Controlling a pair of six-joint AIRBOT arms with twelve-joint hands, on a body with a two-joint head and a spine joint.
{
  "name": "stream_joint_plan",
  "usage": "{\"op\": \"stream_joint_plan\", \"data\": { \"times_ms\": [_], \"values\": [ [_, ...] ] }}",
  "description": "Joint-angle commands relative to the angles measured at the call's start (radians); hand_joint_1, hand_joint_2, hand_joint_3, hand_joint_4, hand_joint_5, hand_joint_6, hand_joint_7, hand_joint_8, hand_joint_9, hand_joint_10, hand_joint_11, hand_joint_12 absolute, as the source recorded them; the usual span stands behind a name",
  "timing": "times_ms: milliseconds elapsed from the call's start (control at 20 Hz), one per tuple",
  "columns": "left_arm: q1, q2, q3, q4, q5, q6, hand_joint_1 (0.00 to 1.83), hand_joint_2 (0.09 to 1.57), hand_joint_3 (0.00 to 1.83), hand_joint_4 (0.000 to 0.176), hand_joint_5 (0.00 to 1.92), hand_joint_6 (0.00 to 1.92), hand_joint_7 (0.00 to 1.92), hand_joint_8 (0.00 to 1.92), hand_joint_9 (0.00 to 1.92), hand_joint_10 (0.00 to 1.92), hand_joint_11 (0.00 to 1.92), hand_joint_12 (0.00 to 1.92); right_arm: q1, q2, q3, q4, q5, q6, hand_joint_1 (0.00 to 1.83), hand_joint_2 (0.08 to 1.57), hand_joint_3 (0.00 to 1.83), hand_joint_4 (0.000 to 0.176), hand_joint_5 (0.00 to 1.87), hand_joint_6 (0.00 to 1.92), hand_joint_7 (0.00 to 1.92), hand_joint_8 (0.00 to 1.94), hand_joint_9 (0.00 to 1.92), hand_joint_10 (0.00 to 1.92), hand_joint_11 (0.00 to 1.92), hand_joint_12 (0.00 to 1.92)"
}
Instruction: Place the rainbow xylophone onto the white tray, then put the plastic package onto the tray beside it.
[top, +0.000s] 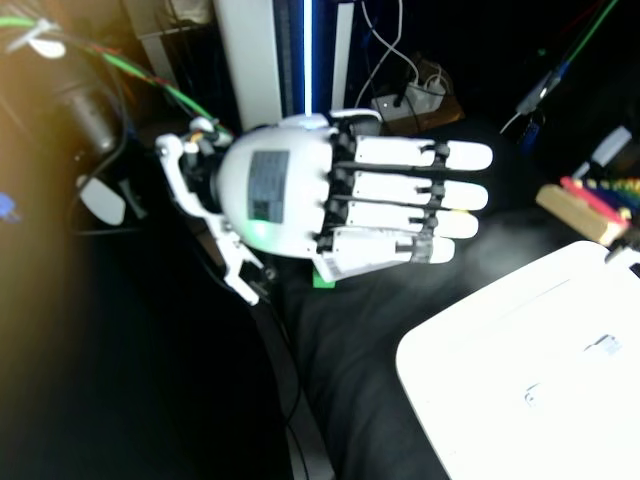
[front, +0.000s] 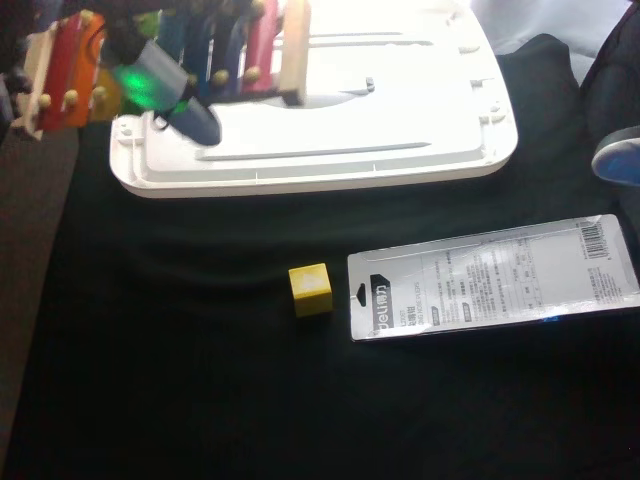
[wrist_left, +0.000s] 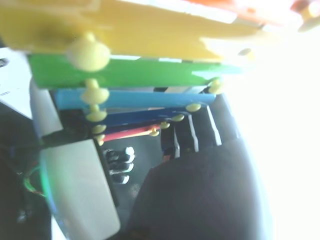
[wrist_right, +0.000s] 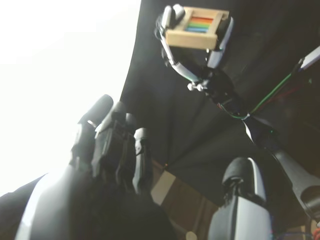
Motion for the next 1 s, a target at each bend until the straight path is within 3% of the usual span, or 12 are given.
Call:
{"op": "stream_joint_plan", "data": {
  "times_ms": [0,100,150,300,450,500,550,600,650,750,850,950],
  "values": [
    [-0.024,-0.022,0.022,-0.053,-0.022,0.017,1.24,1.19,0.01,0.0,0.68,1.12,0.86,1.34,0.71,1.43,0.68,1.68,0.007,-0.003,0.004,0.04,0.116,0.007,0.79,0.84,0.0,0.074,0.29,0.0,0.31,0.0,0.38,0.01,0.0,1.01],
    [-0.03,-0.073,0.073,-0.093,0.002,0.05,1.22,1.22,0.0,0.0,0.66,1.28,0.88,1.37,0.76,1.41,0.74,1.67,0.007,-0.005,0.006,0.04,0.119,0.007,0.78,0.83,0.0,0.072,0.29,0.0,0.3,0.0,0.38,0.01,0.0,1.01],
    [-0.032,-0.102,0.105,-0.116,0.012,0.061,1.32,1.15,0.0,0.0,0.56,0.99,0.89,1.22,0.72,1.34,0.67,1.57,0.007,-0.006,0.007,0.04,0.122,0.007,0.81,0.83,0.0,0.079,0.27,0.0,0.3,0.0,0.37,0.0,0.0,0.99],
    [-0.033,-0.181,0.2,-0.169,0.034,0.075,1.34,1.14,0.0,0.0,0.54,0.83,0.88,1.19,0.75,1.18,0.72,1.43,0.007,-0.013,0.011,0.04,0.13,0.007,0.8,0.81,0.0,0.075,0.26,0.0,0.32,0.0,0.38,0.01,0.0,1.01],
    [-0.033,-0.26,0.303,-0.186,0.048,0.075,1.33,1.16,0.0,0.0,0.49,1.03,0.83,1.25,0.68,1.18,0.68,1.49,0.008,-0.025,0.02,0.04,0.138,0.007,0.87,0.81,0.0,0.092,0.27,0.0,0.35,0.01,0.4,0.01,0.0,1.04],
    [-0.031,-0.286,0.336,-0.213,0.047,0.087,1.23,1.08,0.0,0.0,0.47,1.06,0.63,1.08,0.64,1.12,0.65,1.44,0.008,-0.027,0.022,0.04,0.149,0.007,0.86,0.8,0.0,0.108,0.28,0.0,0.37,0.0,0.41,0.01,0.01,1.02],
    [-0.018,-0.3,0.354,-0.281,0.039,0.125,1.31,1.15,0.0,0.0,0.48,1.11,0.79,1.21,0.64,1.06,0.6,1.42,0.008,-0.03,0.023,0.04,0.159,0.007,0.87,0.81,0.01,0.121,0.28,0.0,0.37,0.0,0.41,0.0,0.01,1.01],
    [0.001,-0.311,0.374,-0.369,0.021,0.163,1.33,1.17,0.0,0.0,0.48,1.05,0.83,1.25,0.66,0.98,0.57,1.31,0.008,-0.036,0.025,0.042,0.171,0.007,0.84,0.82,0.0,0.108,0.26,0.0,0.37,0.0,0.41,0.0,0.04,0.97],
    [0.02,-0.322,0.397,-0.428,-0.002,0.165,1.2,1.23,0.0,0.0,0.6,1.36,0.82,1.31,0.7,1.08,0.61,1.36,0.008,-0.043,0.027,0.043,0.18,0.007,0.83,0.79,0.0,0.11,0.29,0.0,0.4,0.0,0.44,0.0,0.09,0.93],
    [0.043,-0.338,0.438,-0.498,-0.014,0.165,1.16,1.26,0.0,0.0,0.59,1.44,0.8,1.38,0.7,1.16,0.58,1.41,0.008,-0.053,0.032,0.043,0.183,0.007,0.81,0.78,0.0,0.107,0.29,0.0,0.44,0.0,0.5,0.01,0.15,0.86],
    [0.058,-0.352,0.468,-0.523,-0.003,0.164,1.31,1.21,0.0,0.0,0.48,0.83,0.76,1.36,0.6,1.36,0.46,1.63,0.008,-0.056,0.034,0.042,0.185,0.007,0.78,0.79,0.0,0.106,0.31,0.0,0.5,0.0,0.57,0.0,0.24,0.75],
    [0.067,-0.354,0.475,-0.544,-0.004,0.164,1.32,1.2,0.0,0.0,0.54,0.66,0.77,1.34,0.58,1.19,0.42,1.51,0.008,-0.056,0.034,0.041,0.191,0.007,0.77,0.78,0.0,0.115,0.31,0.0,0.51,0.0,0.56,0.0,0.25,0.71]
  ]
}}
